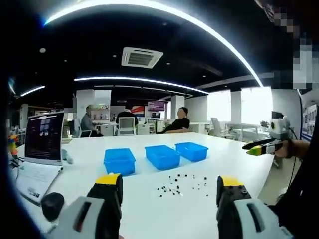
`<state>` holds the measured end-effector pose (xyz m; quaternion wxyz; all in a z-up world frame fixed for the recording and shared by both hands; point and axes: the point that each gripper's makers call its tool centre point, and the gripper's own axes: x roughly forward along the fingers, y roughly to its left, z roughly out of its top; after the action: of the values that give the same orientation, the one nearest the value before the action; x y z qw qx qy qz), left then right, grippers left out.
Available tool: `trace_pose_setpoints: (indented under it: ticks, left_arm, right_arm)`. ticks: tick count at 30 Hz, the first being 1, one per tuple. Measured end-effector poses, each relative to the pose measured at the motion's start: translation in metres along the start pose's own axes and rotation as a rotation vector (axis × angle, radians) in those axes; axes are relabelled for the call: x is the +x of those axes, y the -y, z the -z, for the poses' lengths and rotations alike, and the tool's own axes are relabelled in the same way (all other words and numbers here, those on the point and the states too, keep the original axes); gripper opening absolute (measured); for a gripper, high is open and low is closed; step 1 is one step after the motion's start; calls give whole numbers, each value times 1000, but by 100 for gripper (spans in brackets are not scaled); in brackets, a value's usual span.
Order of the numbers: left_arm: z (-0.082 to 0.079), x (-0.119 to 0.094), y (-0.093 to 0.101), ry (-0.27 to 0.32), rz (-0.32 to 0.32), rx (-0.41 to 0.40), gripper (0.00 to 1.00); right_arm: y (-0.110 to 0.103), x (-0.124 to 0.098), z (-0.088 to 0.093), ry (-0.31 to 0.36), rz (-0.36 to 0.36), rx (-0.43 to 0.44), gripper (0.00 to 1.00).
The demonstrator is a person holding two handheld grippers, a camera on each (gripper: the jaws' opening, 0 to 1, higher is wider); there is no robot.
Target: Pick up the resistors one by one and place each resistor into its matching bin, sorting the parts by color and model until every resistor is separated into the correct bin for its type
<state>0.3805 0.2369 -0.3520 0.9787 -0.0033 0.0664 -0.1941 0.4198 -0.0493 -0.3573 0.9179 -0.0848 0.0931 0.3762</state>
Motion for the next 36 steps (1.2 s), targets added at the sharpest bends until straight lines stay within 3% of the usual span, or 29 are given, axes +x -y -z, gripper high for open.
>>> trace_pose_setpoints:
  ticks: [10, 20, 26, 36]
  left_arm:
    - [8, -5, -4, -6, -13, -12, 77]
    - [19, -10, -8, -22, -20, -23, 77]
    - [21, -12, -9, -26, -22, -30, 77]
    - [28, -18, -6, -48, -27, -32, 77]
  right_arm:
    - [-6, 28, 1, -176, -194, -42, 32]
    - [-12, 64, 21, -409, -357, -236, 31]
    - [-22, 84, 19, -472, -447, -370, 30]
    - [-69, 132, 7, -469, -759, -721, 30]
